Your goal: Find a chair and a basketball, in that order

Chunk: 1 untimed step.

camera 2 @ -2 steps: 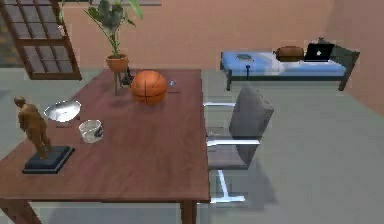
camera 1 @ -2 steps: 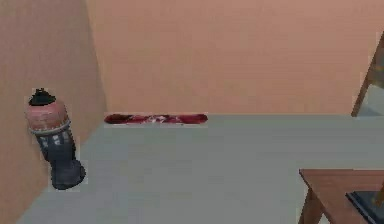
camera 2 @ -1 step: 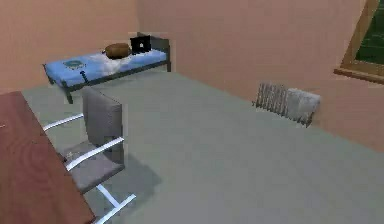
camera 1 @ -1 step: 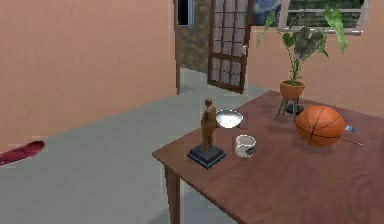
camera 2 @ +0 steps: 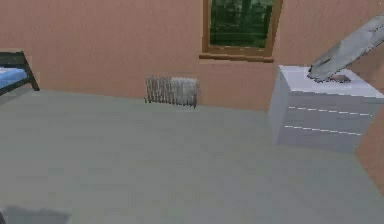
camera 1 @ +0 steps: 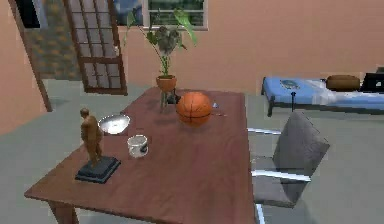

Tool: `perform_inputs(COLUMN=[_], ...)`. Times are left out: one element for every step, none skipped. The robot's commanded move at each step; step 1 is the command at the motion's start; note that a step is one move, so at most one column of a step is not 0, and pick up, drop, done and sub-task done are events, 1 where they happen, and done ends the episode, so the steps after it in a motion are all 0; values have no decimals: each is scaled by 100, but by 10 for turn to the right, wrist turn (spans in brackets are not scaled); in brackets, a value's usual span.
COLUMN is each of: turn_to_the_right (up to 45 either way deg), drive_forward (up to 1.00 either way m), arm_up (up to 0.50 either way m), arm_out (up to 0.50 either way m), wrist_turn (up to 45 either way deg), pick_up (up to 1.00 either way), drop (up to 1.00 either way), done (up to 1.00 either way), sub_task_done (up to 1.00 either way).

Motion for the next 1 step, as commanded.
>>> perform_inputs(turn_to_the_right=[0], drive_forward=[0], arm_up=[0], arm_out=[0], wrist_turn=[0], pick_up=[0], drop=[0], done=[100], sub_task_done=[0])
